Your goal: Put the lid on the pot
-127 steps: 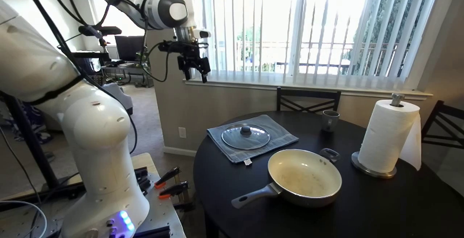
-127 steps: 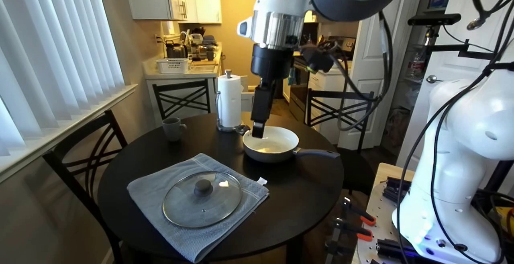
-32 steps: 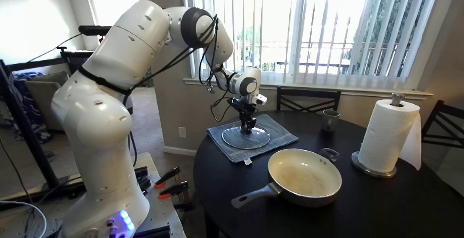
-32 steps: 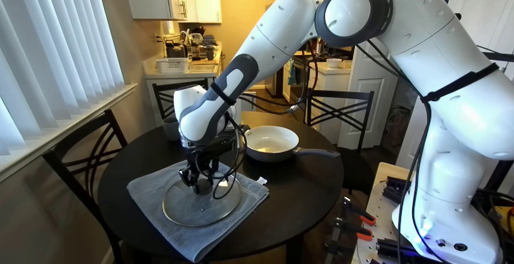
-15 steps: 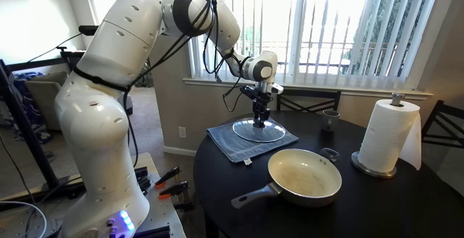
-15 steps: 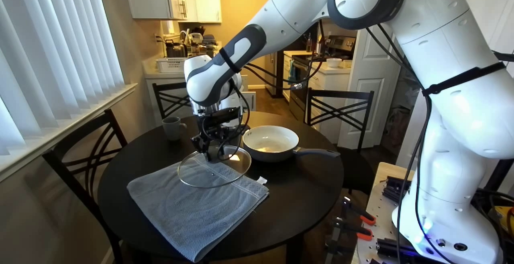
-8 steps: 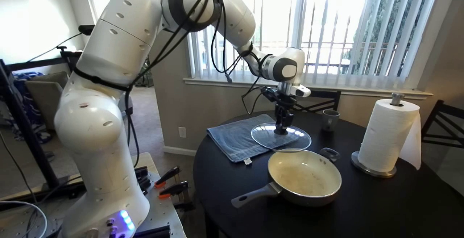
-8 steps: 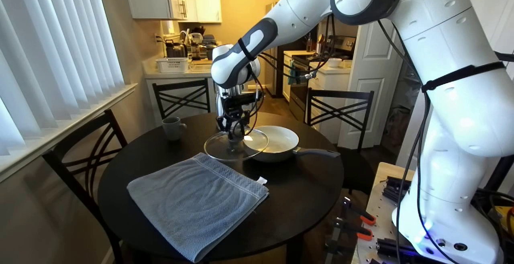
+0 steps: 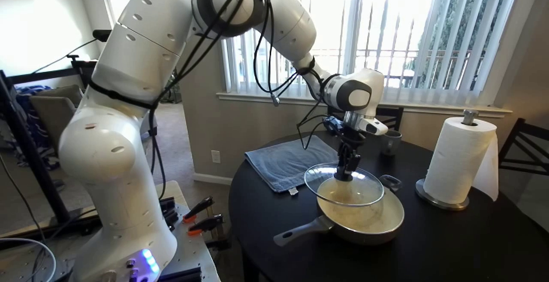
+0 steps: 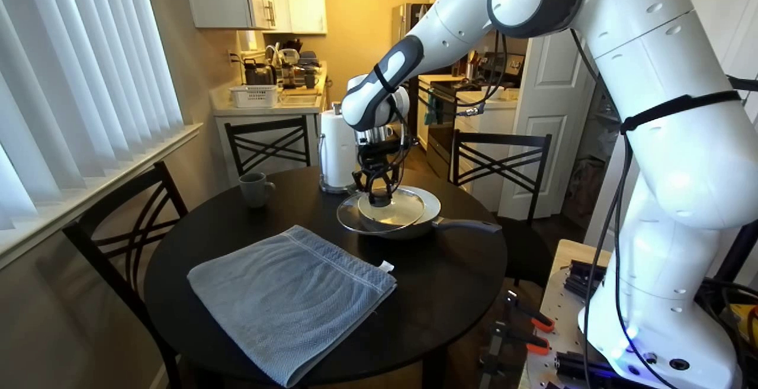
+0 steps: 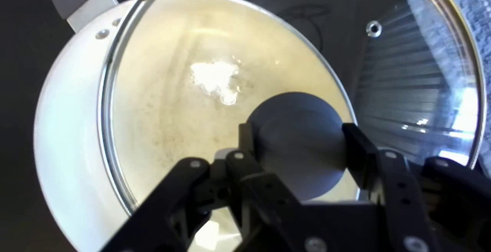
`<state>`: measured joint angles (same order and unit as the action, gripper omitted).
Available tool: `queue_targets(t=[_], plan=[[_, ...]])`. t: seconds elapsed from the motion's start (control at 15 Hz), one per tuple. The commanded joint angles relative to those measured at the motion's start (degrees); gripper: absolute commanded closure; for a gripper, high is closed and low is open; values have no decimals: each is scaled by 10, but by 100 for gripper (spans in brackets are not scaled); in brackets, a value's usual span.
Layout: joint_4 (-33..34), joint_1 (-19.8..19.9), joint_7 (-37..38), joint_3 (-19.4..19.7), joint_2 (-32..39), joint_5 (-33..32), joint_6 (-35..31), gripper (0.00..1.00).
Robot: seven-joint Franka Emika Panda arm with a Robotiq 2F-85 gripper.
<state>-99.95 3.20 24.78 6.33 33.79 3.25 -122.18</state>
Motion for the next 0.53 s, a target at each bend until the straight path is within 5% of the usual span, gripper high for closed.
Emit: queue_targets(t=[0.0, 0.47], plan=[[-49, 29, -19, 2, -37, 55, -8, 66], [-113, 74, -26, 20, -69, 122, -30, 66]])
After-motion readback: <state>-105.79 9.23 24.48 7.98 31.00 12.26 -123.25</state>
